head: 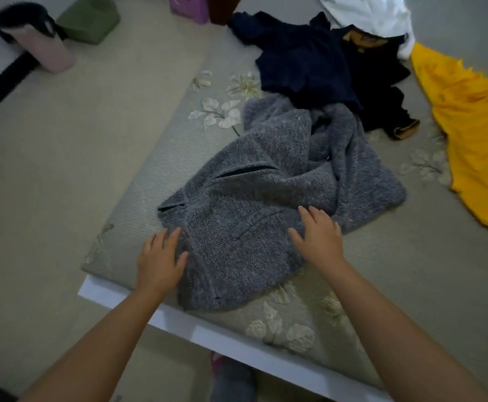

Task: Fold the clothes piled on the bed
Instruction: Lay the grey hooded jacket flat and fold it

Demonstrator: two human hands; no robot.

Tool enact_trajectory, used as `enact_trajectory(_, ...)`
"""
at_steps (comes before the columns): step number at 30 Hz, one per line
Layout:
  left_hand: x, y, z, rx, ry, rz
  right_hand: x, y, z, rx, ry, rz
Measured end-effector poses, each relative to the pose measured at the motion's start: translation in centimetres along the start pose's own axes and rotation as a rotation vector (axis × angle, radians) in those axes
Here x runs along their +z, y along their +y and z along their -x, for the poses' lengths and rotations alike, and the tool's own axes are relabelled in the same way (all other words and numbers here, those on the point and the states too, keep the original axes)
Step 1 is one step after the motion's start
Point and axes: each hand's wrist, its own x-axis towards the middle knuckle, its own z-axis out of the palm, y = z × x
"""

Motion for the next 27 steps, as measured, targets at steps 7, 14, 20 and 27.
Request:
enact_trajectory(7,1.0,-0.3,-4.5,0.086,-0.051,0.07,0.1,-3.1,-5.2,-0.097,0.074,0.171)
enact_trajectory(14,1.2,0.1,-6.6,0.157,-0.082,0.153,1.2,-5.1,-10.5,-0.084,0.023,0.14)
enact_trajectory(20,0.2,3.2,-8.2,0.245,-0.068,0.183,0.3,-0.5,-8.0,-0.238,0.1,0.159)
enact_trajectory(27,0.7,11.9,-6.6,0.693,0.057,0.002,0.7,8.1,0.7,-0.323,0.235,-0.083)
